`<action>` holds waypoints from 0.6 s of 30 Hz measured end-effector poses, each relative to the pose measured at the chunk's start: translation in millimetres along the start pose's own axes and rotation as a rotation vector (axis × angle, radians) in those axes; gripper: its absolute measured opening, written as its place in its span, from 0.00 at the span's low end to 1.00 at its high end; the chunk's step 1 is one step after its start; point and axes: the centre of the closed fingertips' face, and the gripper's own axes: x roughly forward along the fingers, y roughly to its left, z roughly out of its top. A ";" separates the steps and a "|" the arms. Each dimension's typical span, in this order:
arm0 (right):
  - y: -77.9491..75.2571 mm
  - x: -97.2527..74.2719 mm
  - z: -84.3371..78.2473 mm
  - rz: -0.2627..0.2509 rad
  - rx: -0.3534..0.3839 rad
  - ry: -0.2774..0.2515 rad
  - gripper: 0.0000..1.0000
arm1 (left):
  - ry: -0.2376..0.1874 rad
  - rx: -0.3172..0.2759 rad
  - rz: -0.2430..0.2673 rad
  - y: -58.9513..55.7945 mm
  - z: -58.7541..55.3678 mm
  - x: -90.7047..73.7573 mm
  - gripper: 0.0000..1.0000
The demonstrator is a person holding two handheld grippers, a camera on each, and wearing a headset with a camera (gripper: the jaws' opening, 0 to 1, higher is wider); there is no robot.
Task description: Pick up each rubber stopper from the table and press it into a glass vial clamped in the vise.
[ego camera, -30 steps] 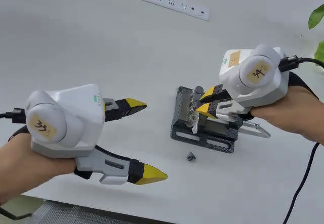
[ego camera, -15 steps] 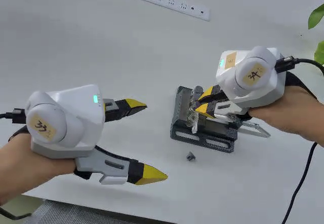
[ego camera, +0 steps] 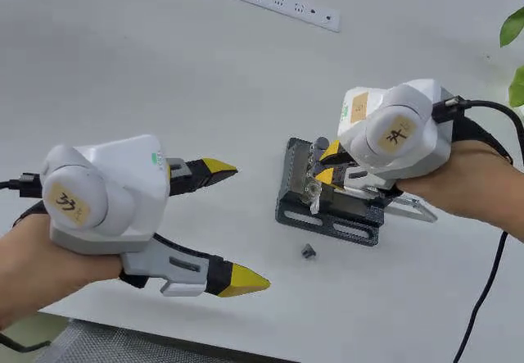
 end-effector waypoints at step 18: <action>-0.5 0.3 -0.7 -0.064 0.002 -0.013 0.05 | 0.002 -0.001 -0.006 -2.2 0.8 1.9 0.81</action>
